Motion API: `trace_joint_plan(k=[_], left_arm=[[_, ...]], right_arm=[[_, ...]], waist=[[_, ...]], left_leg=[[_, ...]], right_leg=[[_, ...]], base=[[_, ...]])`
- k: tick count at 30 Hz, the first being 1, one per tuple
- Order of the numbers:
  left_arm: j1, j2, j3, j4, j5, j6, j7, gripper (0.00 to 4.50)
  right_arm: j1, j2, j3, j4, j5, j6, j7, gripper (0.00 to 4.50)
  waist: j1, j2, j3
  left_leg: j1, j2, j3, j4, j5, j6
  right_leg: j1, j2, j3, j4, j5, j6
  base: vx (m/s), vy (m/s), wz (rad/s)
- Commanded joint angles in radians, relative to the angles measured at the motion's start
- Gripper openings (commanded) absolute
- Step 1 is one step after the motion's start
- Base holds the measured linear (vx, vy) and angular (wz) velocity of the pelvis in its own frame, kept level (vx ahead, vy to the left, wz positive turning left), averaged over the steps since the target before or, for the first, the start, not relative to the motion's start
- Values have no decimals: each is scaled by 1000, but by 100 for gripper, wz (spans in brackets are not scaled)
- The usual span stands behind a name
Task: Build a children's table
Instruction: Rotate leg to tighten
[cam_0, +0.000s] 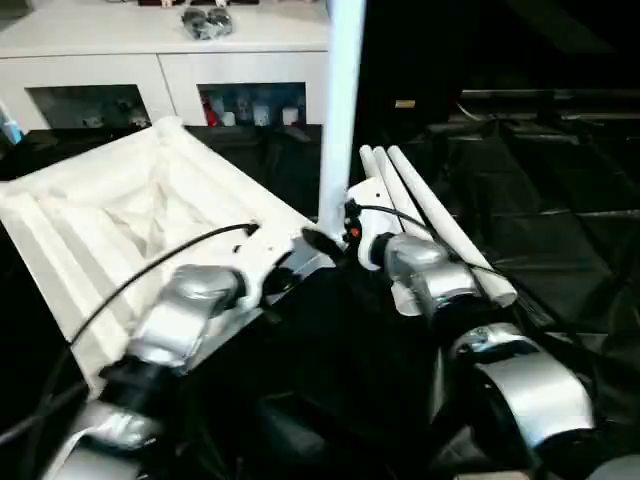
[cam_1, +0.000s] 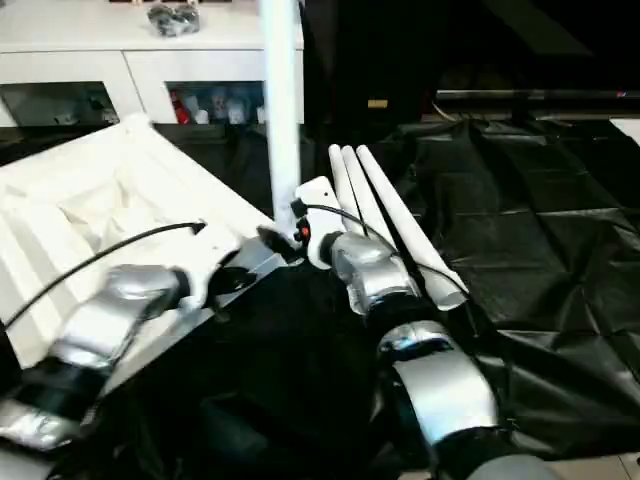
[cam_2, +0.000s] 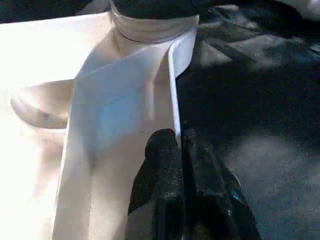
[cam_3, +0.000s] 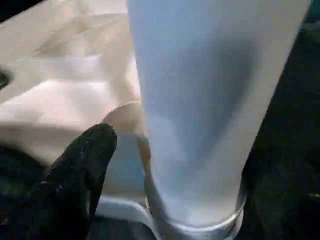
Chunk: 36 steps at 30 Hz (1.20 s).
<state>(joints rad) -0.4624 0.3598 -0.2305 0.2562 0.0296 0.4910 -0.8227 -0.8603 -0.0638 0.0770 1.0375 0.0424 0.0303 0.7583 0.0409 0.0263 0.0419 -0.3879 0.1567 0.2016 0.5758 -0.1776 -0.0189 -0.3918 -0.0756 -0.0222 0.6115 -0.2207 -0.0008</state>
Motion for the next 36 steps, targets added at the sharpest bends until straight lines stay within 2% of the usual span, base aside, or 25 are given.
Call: trace_joint_plan(k=[1,3,4,5,6,7,10,12,15,17,22,27,28,29,36], left_arm=[[-14,-16,-37,-61,-42,-54,-69,0],[-1,12,-42,-60,-52,-96,-125,0],[6,29,-46,-62,-58,-121,-157,0],[11,40,-50,-68,-66,-124,-182,0],[16,53,-53,-71,-71,-135,-206,0],[20,60,-55,-74,-74,-142,-221,0],[27,86,-62,-75,-86,-167,-269,0],[31,106,-64,-70,-92,-186,-303,0],[31,122,-61,-59,-93,-207,-331,0],[34,134,-58,-54,-95,-217,-353,0],[35,142,-60,-48,-97,-223,-365,0],[35,143,-61,-38,-97,-230,-371,0],[36,143,-61,-37,-97,-231,-371,0],[37,141,-61,-34,-95,-230,-370,0],[43,131,-54,-30,-100,-215,-364,0]], right_arm=[[27,36,76,-7,-15,29,122,406],[50,-10,105,-81,-11,45,241,406],[63,-33,121,-115,-13,48,294,406],[73,-49,132,-139,-15,50,325,406],[81,-64,141,-162,-15,57,352,406],[87,-74,147,-179,-14,62,370,406],[112,-111,166,-245,-4,86,432,406],[137,-142,184,-306,2,105,482,406],[163,-168,196,-368,6,132,522,406],[181,-180,203,-401,4,148,541,382],[199,-184,214,-428,2,164,545,351],[219,-187,229,-461,-5,189,541,301],[220,-187,229,-461,-6,190,540,301],[224,-185,230,-456,-10,190,534,281],[246,-170,216,-439,2,207,515,266]], waist=[[5,11,-54],[20,13,-63],[26,13,-67],[34,16,-71],[36,16,-71],[38,17,-70],[48,15,-63],[50,18,-59],[51,19,-56],[50,20,-55],[50,20,-58],[52,19,-62],[53,20,-63],[52,20,-63],[52,20,-61]], left_leg=[[23,78,-37,-75,-254,19],[22,73,-31,-56,-124,73],[20,73,-30,-49,-89,91],[20,75,-28,-42,-38,120],[16,76,-29,-38,-15,138],[17,77,-29,-37,-15,141],[19,82,-28,-46,-92,112],[24,85,-29,-54,-151,74],[27,85,-29,-60,-193,40],[26,85,-29,-62,-215,24],[24,83,-29,-59,-200,14],[21,80,-29,-51,-142,38],[21,81,-29,-51,-139,39],[21,80,-29,-50,-140,42],[23,81,-30,-51,-174,26]], right_leg=[[30,-68,35,-66,-15,-259],[36,-65,28,-49,163,-294],[39,-64,26,-42,214,-294],[35,-64,22,-33,295,-299],[36,-63,17,-28,331,-302],[34,-64,15,-29,328,-305],[34,-69,14,-39,187,-305],[33,-67,15,-45,87,-292],[31,-67,17,-51,29,-281],[31,-70,19,-52,-1,-278],[32,-73,20,-51,8,-278],[36,-70,15,-42,85,-283],[36,-70,15,-42,87,-284],[36,-70,14,-42,87,-286],[36,-71,16,-44,38,-286]], base=[[51,-2,1],[25,-1,1],[0,0,0],[0,0,0],[0,0,0],[0,0,0],[0,0,0],[0,0,0],[0,0,0],[0,0,0],[0,0,0],[0,0,0],[0,0,0],[0,0,0],[0,0,0]])
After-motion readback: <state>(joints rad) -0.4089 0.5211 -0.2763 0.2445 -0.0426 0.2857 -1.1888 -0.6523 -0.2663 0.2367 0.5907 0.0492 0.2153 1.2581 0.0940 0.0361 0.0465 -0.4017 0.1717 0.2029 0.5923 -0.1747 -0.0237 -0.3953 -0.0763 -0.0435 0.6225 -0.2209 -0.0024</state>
